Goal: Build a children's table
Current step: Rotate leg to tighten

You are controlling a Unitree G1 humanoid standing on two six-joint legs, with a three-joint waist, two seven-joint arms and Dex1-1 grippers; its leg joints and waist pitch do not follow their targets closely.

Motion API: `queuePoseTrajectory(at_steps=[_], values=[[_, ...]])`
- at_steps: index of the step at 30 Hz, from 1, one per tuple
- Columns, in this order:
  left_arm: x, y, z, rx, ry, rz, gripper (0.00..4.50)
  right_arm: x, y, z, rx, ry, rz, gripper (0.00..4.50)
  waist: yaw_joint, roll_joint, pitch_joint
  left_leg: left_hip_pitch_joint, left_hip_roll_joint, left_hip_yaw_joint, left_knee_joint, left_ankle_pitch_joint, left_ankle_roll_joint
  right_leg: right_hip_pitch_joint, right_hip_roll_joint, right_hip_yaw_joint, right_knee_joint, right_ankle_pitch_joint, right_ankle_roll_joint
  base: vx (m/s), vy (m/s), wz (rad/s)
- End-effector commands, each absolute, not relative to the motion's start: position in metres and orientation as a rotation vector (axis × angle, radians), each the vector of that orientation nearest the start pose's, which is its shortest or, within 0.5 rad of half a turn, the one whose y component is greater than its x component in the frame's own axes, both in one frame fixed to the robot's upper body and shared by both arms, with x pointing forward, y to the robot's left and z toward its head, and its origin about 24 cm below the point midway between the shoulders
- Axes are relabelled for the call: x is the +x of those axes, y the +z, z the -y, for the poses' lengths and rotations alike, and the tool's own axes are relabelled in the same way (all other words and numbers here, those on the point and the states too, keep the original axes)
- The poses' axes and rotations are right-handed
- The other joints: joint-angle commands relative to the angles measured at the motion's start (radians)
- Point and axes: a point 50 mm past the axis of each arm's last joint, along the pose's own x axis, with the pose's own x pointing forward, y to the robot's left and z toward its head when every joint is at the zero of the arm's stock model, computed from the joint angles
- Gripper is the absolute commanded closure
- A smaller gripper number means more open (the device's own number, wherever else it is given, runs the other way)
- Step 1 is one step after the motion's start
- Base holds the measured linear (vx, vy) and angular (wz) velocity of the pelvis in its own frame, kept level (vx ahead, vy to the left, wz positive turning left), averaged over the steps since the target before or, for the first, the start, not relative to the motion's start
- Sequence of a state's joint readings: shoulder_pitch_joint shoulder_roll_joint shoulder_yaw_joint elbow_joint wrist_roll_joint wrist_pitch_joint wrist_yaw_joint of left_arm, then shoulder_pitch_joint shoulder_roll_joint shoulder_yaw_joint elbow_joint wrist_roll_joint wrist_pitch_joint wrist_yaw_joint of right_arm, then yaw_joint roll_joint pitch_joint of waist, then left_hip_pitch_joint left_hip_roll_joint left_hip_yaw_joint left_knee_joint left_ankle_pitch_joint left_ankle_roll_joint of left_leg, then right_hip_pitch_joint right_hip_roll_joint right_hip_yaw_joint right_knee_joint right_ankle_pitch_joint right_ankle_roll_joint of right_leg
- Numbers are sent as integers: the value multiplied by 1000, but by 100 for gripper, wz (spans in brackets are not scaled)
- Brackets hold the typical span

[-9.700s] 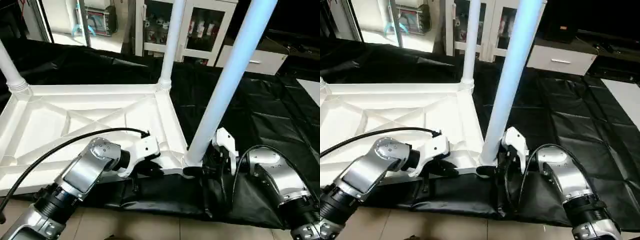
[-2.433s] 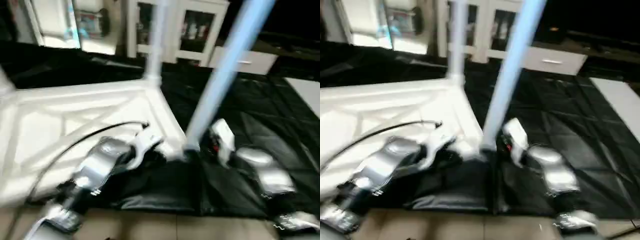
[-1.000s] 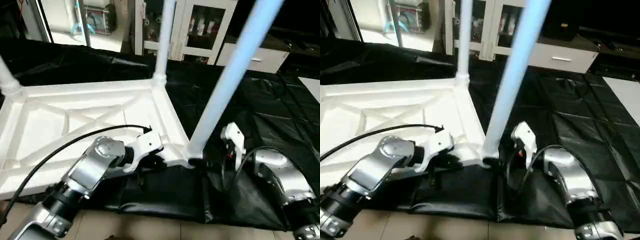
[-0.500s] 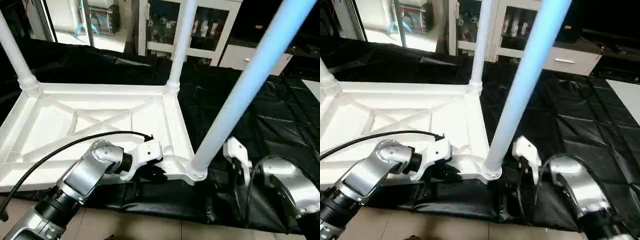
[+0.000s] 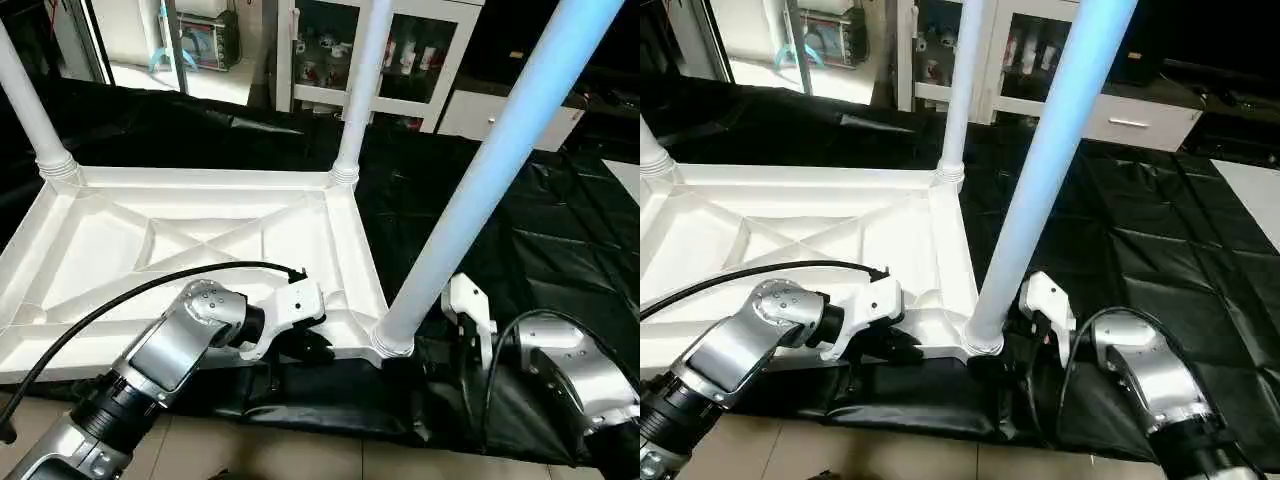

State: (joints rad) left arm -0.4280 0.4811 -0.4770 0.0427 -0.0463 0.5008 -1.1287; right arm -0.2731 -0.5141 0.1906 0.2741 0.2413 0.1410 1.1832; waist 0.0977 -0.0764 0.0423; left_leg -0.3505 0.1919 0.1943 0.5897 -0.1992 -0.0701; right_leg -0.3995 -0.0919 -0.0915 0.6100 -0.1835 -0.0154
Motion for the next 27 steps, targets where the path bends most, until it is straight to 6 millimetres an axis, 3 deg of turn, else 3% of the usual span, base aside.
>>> queuePoseTrajectory(at_steps=[1,12,21,24,27], values=[[260,51,-101,435,-1452,-604,450,269,46,180,-181,1236,-346,31,-2,0,-49,6,50,-21,-73,-187,31,43,-66,59,-73,-237,-184,0,0,0],[260,51,-101,435,-1450,-605,450,271,47,179,-169,1242,-346,51,-1,0,-51,5,50,-21,-72,-175,32,46,-66,59,-70,-214,-187,0,0,0],[260,51,-101,435,-1448,-610,450,270,41,184,-198,1275,-391,114,-1,-1,-51,5,50,-20,-70,-177,36,46,-65,58,-69,-211,-195,0,0,0],[265,50,-101,434,-1392,-610,450,274,34,183,-196,1184,-403,144,-3,-1,-49,5,50,-20,-71,-181,32,45,-66,59,-71,-222,-196,0,0,0],[287,49,-97,401,-1183,-584,450,284,17,179,-187,972,-430,171,-14,0,-43,7,47,-24,-75,-249,-2,40,-67,56,-87,-357,-158,0,0,0]])
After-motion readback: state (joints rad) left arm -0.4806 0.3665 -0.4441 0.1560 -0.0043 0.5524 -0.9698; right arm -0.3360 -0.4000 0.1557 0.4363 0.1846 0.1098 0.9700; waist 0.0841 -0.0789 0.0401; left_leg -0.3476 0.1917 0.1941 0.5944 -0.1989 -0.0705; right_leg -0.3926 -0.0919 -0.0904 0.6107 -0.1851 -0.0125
